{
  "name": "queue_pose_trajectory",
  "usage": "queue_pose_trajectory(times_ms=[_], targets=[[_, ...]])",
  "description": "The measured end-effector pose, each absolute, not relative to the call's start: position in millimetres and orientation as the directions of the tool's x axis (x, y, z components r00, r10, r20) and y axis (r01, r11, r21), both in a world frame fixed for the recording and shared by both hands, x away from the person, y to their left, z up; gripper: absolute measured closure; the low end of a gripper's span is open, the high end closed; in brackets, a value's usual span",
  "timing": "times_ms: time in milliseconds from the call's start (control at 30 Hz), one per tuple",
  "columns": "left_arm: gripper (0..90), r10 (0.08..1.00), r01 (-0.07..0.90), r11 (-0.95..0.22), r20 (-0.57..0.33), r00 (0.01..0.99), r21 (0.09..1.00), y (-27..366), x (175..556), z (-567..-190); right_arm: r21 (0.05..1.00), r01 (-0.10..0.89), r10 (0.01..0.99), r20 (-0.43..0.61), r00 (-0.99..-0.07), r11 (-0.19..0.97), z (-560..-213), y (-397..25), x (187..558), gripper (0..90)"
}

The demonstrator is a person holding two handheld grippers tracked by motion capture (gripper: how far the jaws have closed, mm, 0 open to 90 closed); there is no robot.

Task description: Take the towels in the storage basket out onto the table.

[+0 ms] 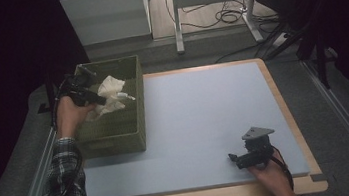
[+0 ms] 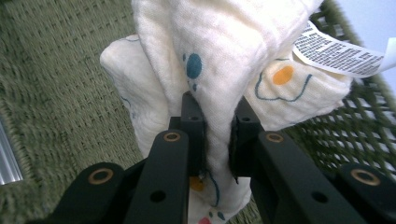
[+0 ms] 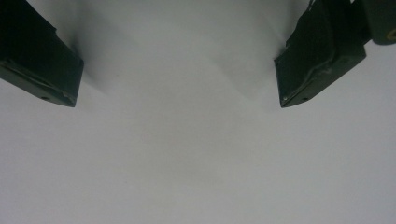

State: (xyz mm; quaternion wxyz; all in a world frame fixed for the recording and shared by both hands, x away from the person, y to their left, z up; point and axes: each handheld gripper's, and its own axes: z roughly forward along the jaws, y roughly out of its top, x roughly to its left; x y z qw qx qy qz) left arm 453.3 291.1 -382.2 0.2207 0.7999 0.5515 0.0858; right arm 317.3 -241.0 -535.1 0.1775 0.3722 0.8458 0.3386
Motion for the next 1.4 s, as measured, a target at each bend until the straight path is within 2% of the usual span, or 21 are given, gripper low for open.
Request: queue_pose_trajectory(times_ms=[533,833,1400], targets=[[78.9,0.886,0.795,-0.362,-0.084,0.455,0.486,264,440,-343,0.705,0.509,0.75,-0.048,-0.66,0.493,-535,-241,317,1.2],[78.9,0.86,0.766,-0.402,-0.08,0.504,0.501,238,441,-336,0.706,0.512,0.752,-0.045,-0.658,0.49,-535,-241,317,1.1],[78.9,0.796,0.72,-0.505,-0.066,0.602,0.475,180,448,-332,0.706,0.513,0.752,-0.042,-0.658,0.488,-535,-241,317,1.2]])
